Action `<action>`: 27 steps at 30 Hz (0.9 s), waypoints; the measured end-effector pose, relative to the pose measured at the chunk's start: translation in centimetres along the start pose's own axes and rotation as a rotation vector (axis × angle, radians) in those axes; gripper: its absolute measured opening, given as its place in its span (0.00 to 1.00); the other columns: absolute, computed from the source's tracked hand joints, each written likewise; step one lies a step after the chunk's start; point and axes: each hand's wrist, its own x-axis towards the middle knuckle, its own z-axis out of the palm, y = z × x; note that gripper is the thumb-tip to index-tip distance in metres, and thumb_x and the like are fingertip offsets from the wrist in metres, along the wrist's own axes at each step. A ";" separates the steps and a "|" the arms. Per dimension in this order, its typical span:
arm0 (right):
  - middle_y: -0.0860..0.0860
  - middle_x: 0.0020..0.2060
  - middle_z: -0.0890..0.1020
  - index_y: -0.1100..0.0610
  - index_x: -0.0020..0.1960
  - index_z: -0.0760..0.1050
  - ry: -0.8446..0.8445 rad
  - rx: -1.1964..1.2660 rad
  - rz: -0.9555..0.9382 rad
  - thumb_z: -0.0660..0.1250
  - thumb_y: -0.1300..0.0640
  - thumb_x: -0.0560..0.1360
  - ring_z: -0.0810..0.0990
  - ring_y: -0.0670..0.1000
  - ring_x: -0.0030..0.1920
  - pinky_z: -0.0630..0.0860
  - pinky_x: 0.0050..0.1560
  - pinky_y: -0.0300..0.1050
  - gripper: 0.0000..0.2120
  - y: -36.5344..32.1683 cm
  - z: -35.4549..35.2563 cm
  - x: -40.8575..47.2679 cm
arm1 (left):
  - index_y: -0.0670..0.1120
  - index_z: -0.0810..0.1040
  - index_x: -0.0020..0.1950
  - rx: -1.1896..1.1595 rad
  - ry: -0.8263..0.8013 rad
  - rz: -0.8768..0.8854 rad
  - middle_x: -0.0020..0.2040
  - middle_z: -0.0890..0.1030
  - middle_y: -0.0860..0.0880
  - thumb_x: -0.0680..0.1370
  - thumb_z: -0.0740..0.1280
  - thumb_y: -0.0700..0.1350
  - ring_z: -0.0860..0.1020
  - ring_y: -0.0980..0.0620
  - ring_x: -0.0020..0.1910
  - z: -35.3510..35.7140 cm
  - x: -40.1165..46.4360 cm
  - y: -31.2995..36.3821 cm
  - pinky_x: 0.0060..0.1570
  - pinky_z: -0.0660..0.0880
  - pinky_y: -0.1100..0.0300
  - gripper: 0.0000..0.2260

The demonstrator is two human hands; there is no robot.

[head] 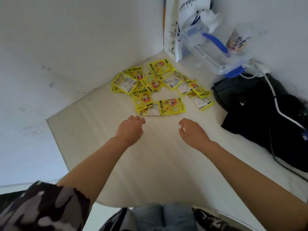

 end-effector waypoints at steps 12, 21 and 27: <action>0.56 0.59 0.73 0.57 0.66 0.68 -0.012 -0.170 -0.082 0.59 0.57 0.79 0.73 0.58 0.59 0.74 0.56 0.55 0.16 -1.5 -3.3 9.0 | 0.46 0.70 0.69 0.190 0.017 0.244 0.65 0.73 0.45 0.72 0.63 0.31 0.71 0.41 0.62 -3.0 10.1 -3.4 0.51 0.74 0.48 0.25; 0.56 0.66 0.69 0.57 0.72 0.63 -0.089 -0.383 -0.177 0.63 0.58 0.77 0.68 0.61 0.65 0.71 0.62 0.55 0.24 -1.3 -3.3 14.5 | 0.50 0.50 0.78 0.566 -0.120 0.562 0.79 0.54 0.48 0.78 0.63 0.38 0.50 0.45 0.78 -2.7 15.7 -3.7 0.74 0.55 0.48 0.33; 0.56 0.62 0.70 0.56 0.67 0.67 -0.082 -0.441 -0.215 0.61 0.58 0.77 0.70 0.60 0.61 0.72 0.55 0.52 0.19 -1.3 -2.3 15.5 | 0.48 0.61 0.75 0.630 -0.116 0.673 0.76 0.62 0.48 0.78 0.64 0.40 0.53 0.44 0.77 -2.7 17.3 -4.8 0.73 0.57 0.46 0.26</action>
